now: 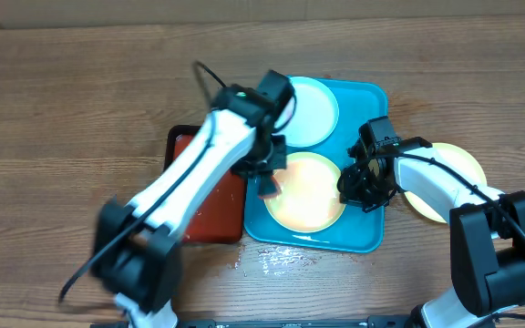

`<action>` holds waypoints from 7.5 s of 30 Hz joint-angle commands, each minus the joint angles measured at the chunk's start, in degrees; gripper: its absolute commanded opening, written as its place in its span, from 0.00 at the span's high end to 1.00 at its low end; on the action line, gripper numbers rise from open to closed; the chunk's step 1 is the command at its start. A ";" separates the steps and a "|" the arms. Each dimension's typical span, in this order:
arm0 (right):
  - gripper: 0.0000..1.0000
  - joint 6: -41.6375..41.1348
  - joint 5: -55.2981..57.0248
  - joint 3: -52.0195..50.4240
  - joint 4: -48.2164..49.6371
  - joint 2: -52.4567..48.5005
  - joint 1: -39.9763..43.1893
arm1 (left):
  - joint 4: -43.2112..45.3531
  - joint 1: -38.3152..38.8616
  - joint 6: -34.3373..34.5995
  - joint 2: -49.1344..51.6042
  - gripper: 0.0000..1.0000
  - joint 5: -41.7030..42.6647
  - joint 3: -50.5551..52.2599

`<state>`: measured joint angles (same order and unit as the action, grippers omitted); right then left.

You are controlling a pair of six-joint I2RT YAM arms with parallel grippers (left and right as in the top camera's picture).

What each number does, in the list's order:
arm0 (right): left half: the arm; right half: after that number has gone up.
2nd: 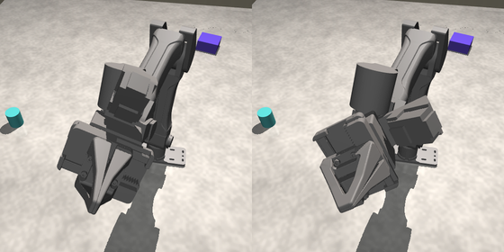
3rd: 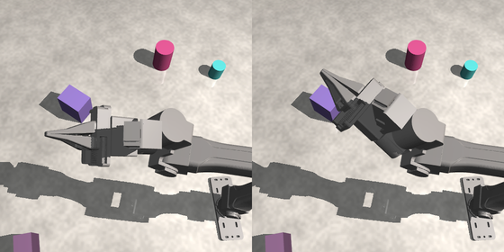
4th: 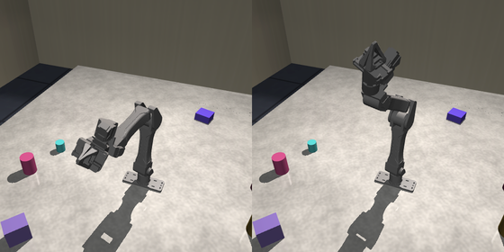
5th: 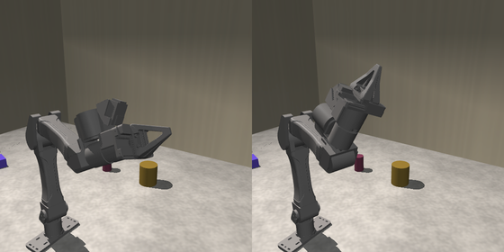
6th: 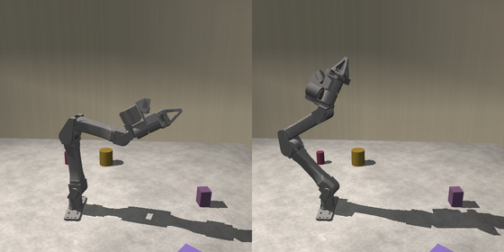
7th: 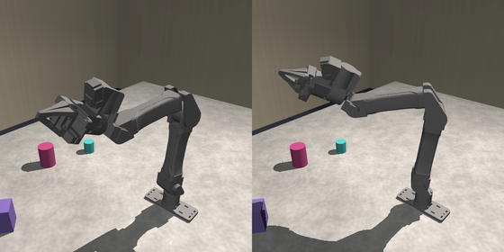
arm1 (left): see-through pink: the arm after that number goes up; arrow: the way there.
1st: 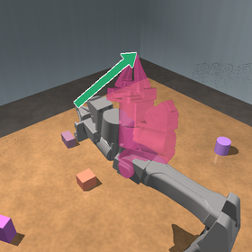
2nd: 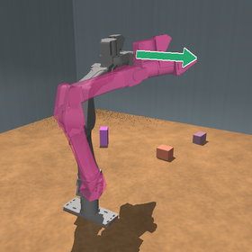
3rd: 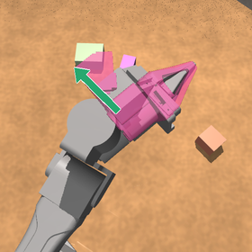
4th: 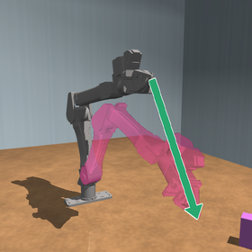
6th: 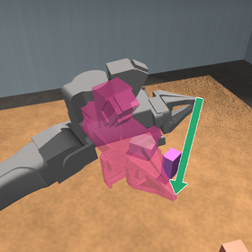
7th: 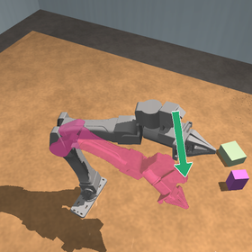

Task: Clean dirty plates on tray and stack at the side
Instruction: 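Return the sponge to the red tray with the left gripper, then lift the yellow plate with the right gripper and swing it left, then carry the yellow plate right and stack it on the other yellow plate, then release the plate and withdraw the right gripper toward the front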

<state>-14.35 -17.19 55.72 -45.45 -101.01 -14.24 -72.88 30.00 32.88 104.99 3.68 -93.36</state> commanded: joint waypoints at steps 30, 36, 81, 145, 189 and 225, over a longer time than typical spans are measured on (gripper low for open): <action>0.96 0.83 17.44 16.46 -14.53 9.81 -4.90 | 2.51 -26.08 -7.65 -10.97 0.45 8.20 4.33; 0.96 0.83 25.22 25.83 -14.14 10.58 -15.34 | 0.11 -32.15 -8.94 -17.07 0.26 11.93 -3.30; 0.96 0.85 84.24 25.88 4.48 5.62 -54.23 | -3.21 -34.49 -9.77 -23.67 0.00 12.41 -5.79; 0.96 -18.71 21.92 25.79 -1.40 11.67 -16.11 | -3.21 -34.49 -9.77 -23.67 0.00 12.41 -5.79; 0.00 6.91 -15.98 21.73 -21.46 37.57 17.94 | -3.21 -34.49 -9.77 -23.67 0.00 12.41 -5.79; 0.00 22.51 10.69 -14.03 3.93 79.28 4.72 | -3.21 -34.49 -9.77 -23.67 0.00 12.41 -5.79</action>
<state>6.42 -9.93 50.17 -44.25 -26.26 -9.74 -76.01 -4.27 23.94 81.06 15.51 -98.00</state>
